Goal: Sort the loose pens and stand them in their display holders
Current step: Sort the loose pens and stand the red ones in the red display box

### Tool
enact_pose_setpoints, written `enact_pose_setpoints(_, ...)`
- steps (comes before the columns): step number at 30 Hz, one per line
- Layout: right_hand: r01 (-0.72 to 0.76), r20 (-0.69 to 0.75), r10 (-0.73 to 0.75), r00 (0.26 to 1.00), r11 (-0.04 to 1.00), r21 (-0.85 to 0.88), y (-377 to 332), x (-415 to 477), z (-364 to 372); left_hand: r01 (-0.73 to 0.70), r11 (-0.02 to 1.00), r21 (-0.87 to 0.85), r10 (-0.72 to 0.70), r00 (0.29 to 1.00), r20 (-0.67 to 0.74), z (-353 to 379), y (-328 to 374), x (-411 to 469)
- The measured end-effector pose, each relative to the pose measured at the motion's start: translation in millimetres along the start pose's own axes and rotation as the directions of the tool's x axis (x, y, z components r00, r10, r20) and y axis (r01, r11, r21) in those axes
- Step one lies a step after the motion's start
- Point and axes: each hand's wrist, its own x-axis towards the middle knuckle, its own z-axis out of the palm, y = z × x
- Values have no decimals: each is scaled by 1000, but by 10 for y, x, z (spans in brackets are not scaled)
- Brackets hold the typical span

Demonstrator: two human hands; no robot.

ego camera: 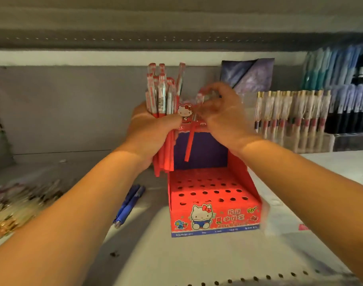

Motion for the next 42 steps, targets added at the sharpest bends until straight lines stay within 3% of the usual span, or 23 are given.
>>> enact_pose_setpoints(3,97,49,-92,995,989,-110,209,69,36,-18,992,121,20,1000,-19,-92,-183,40)
enact_pose_setpoints(7,94,128,-84,988,993,-75,459,11,133,-46,974,224,54,998,-29,-166,-282,48)
enact_pose_setpoints(17,95,185,-50,981,965,-244,690,-144,228,-44,988,151,32,996,79,-184,-285,0)
enact_pose_setpoints(23,296,270,-177,946,809,-507,636,-198,138,6,992,128,-21,992,121,-190,-296,-5)
enact_pose_setpoints(27,306,386,-61,920,728,-613,638,-258,121,29,995,98,-43,989,139,-192,-319,-5)
enact_pose_setpoints(30,301,351,-84,933,716,-630,612,-259,102,32,993,114,-51,985,162,-189,-324,-3)
enact_pose_setpoints(32,165,247,-44,968,854,-494,538,-257,121,37,992,123,-58,982,177,-176,-325,0)
enact_pose_setpoints(34,-35,175,63,983,986,-162,439,-232,128,31,989,145,-59,979,194,-159,-334,5)
enact_pose_setpoints(37,-177,160,134,978,938,298,302,-201,81,30,981,193,-74,972,223,-143,-351,3)
enact_pose_setpoints(42,-198,92,176,980,903,382,243,-206,62,41,971,237,-104,959,264,-136,-369,-11)
